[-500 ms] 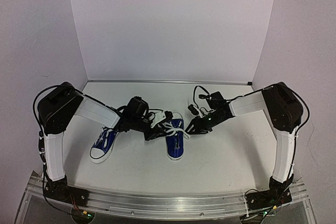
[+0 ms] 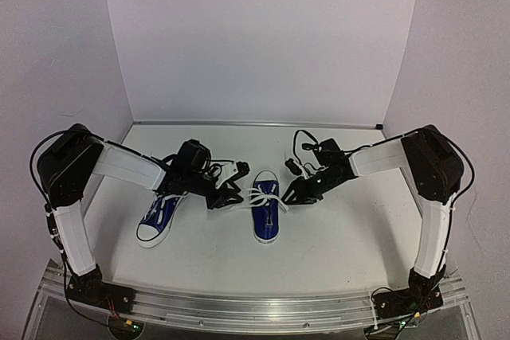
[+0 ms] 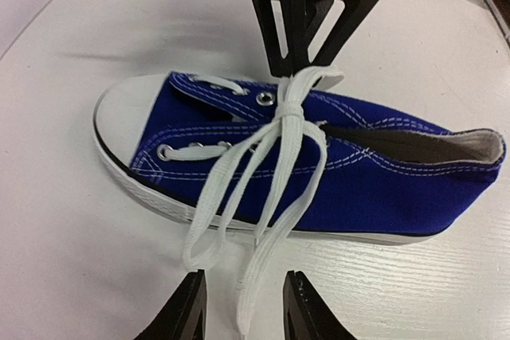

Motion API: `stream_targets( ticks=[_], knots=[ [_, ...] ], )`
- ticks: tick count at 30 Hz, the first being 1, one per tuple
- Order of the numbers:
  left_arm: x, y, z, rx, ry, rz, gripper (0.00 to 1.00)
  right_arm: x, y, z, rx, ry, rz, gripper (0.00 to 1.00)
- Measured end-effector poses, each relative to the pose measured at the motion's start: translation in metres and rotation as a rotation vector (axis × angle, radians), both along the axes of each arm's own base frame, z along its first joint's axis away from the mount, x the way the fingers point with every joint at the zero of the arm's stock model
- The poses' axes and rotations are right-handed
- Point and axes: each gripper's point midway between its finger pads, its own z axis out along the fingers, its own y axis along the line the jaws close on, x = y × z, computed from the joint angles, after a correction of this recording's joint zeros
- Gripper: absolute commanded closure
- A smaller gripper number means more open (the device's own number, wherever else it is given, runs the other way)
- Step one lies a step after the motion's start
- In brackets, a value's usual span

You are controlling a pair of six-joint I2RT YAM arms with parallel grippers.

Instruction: Tie the shoes

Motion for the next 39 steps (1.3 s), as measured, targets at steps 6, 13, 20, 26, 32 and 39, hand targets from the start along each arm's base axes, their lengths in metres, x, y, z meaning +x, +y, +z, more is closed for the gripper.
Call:
stream_targets(
  ticks=[6, 13, 20, 26, 32, 39],
  knots=[
    [0.008, 0.005, 0.027, -0.016, -0.06, 0.003, 0.54, 0.01, -0.006, 0.01, -0.031, -0.044, -0.045, 0.61],
    [0.024, -0.013, 0.033, -0.011, -0.079, -0.036, 0.51, 0.021, -0.023, 0.02, -0.063, -0.076, -0.125, 0.57],
    [0.03, -0.028, 0.025, -0.014, -0.057, -0.095, 0.52, 0.021, -0.024, 0.043, -0.032, -0.109, -0.13, 0.56],
    [0.025, -0.032, 0.011, -0.013, -0.009, -0.127, 0.57, 0.019, -0.011, 0.052, -0.021, -0.116, -0.112, 0.46],
    [0.023, -0.034, 0.005, -0.009, 0.015, -0.141, 0.85, 0.034, 0.012, 0.063, -0.011, -0.14, -0.112, 0.45],
    [0.023, -0.034, 0.006, -0.013, 0.025, -0.137, 1.0, 0.035, 0.019, 0.024, -0.085, -0.077, -0.125, 0.46]
  ],
)
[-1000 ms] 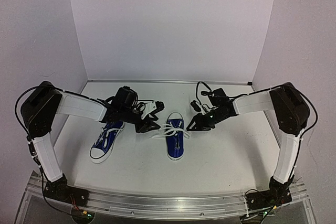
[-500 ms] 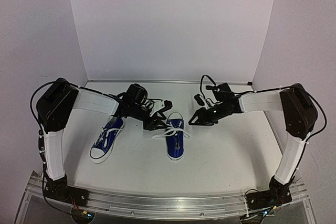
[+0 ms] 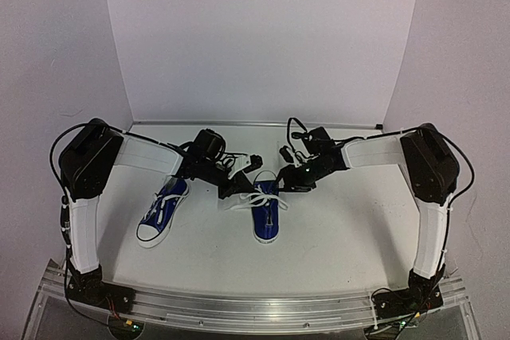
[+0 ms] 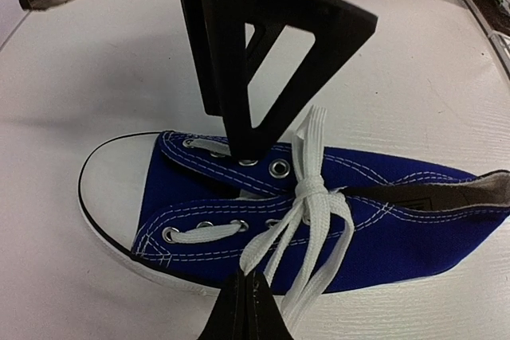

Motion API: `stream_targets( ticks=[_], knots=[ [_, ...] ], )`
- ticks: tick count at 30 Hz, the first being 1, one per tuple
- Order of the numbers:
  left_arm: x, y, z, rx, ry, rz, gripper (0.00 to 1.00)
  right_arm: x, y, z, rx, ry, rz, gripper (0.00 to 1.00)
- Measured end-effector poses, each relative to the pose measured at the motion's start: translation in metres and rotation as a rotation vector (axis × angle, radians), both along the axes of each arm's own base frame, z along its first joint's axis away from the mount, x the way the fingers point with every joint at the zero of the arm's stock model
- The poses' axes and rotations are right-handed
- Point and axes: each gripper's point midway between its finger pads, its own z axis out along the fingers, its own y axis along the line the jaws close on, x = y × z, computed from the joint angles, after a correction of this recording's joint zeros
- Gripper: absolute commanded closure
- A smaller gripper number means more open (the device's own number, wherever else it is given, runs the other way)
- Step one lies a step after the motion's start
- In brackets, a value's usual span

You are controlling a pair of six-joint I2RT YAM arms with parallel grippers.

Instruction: Tie the shoes

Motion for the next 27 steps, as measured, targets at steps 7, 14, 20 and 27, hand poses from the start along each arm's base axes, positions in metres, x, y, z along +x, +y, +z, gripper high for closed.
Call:
stream_targets(
  ticks=[7, 14, 20, 27],
  knots=[
    [0.003, 0.0, 0.0, 0.003, 0.001, 0.022, 1.0, -0.002, 0.0, -0.019, -0.049, 0.033, -0.011, 0.49],
    [0.007, 0.004, -0.001, 0.015, -0.007, 0.053, 1.0, 0.0, -0.001, -0.025, -0.07, 0.029, -0.02, 0.5],
    [0.006, 0.008, -0.005, 0.019, 0.001, 0.071, 1.0, 0.001, -0.002, -0.025, -0.077, 0.025, -0.025, 0.52],
    [0.009, 0.012, -0.002, 0.011, -0.016, 0.087, 0.83, 0.002, -0.002, -0.025, -0.079, 0.021, -0.026, 0.52]
  ],
)
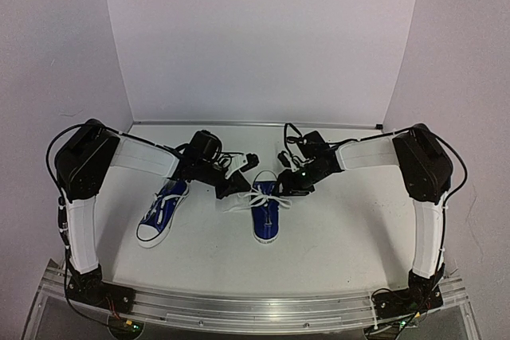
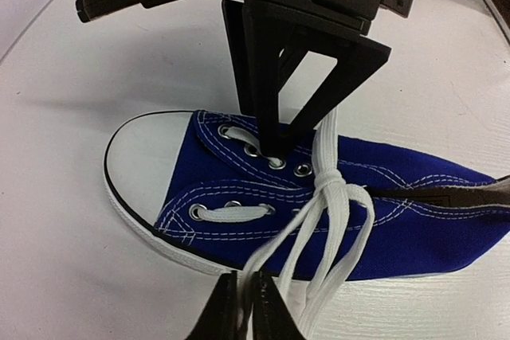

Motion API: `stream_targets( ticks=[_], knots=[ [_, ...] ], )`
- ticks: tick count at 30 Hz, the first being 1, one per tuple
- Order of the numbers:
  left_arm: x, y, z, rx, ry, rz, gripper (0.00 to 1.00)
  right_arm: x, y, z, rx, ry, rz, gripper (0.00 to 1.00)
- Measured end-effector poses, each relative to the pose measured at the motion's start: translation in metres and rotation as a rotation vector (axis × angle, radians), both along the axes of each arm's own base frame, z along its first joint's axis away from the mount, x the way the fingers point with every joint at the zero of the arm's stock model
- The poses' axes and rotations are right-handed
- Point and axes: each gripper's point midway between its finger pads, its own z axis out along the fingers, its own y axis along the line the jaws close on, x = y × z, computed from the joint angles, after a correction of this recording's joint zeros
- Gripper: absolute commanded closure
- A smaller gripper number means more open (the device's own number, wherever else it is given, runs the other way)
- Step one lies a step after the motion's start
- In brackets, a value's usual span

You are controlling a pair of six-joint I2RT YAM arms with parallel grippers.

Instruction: Tie the shoes

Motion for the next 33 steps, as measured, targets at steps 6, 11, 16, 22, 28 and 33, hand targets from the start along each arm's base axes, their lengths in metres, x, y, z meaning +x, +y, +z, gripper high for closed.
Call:
stream_targets(
  ticks=[6, 11, 16, 22, 28, 33],
  knots=[
    [-0.005, 0.01, 0.014, -0.04, -0.057, 0.006, 0.8, 0.0, 0.0, 0.0, 0.0, 0.001, 0.001, 0.52],
    [-0.015, 0.018, 0.023, -0.061, -0.125, -0.023, 0.81, -0.001, 0.0, 0.0, 0.002, 0.003, 0.002, 0.52],
    [-0.022, 0.016, 0.027, -0.061, -0.198, -0.075, 0.83, -0.001, 0.0, 0.0, 0.002, 0.003, 0.002, 0.52],
    [-0.026, 0.005, 0.027, -0.036, -0.246, -0.125, 0.84, 0.0, 0.0, 0.0, 0.002, 0.002, 0.003, 0.52],
    [-0.02, -0.01, 0.022, -0.003, -0.28, -0.154, 0.83, 0.0, 0.0, 0.0, 0.002, 0.002, 0.003, 0.52],
    [-0.018, -0.014, 0.013, 0.021, -0.282, -0.165, 0.86, 0.0, 0.0, 0.0, 0.002, 0.001, 0.004, 0.52]
  ],
)
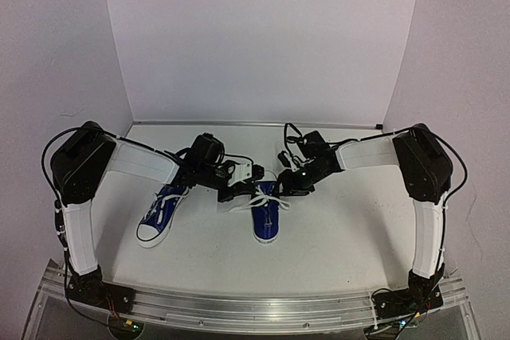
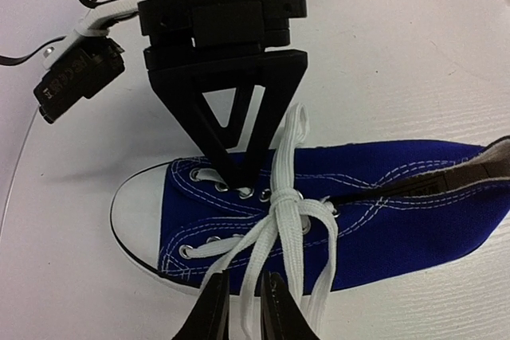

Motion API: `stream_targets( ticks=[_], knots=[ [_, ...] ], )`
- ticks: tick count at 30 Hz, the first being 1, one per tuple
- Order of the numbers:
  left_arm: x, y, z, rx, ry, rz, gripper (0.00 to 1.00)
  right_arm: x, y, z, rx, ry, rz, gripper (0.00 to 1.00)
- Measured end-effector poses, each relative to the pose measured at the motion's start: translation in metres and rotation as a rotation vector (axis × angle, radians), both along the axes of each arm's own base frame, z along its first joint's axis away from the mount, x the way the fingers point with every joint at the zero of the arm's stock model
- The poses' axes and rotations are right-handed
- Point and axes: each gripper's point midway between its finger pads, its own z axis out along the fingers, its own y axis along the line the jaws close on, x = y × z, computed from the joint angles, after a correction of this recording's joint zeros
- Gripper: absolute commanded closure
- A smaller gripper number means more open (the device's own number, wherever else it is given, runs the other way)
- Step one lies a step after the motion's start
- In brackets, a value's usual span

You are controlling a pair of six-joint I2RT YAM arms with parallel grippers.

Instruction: Tie the shoes

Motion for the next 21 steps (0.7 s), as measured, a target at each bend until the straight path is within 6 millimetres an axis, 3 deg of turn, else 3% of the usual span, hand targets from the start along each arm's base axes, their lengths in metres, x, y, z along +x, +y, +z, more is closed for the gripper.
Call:
stream_targets(
  ticks=[7, 14, 21],
  knots=[
    [-0.003, 0.003, -0.012, 0.035, 0.017, -0.001, 0.85, 0.0, 0.0, 0.0, 0.001, 0.0, 0.0, 0.52],
    [0.002, 0.005, -0.021, 0.067, 0.003, 0.019, 0.69, 0.0, 0.0, 0.0, 0.002, 0.001, 0.002, 0.52],
    [0.007, 0.002, -0.026, 0.088, -0.017, 0.035, 0.7, 0.0, 0.0, 0.0, 0.003, 0.001, 0.002, 0.52]
  ],
)
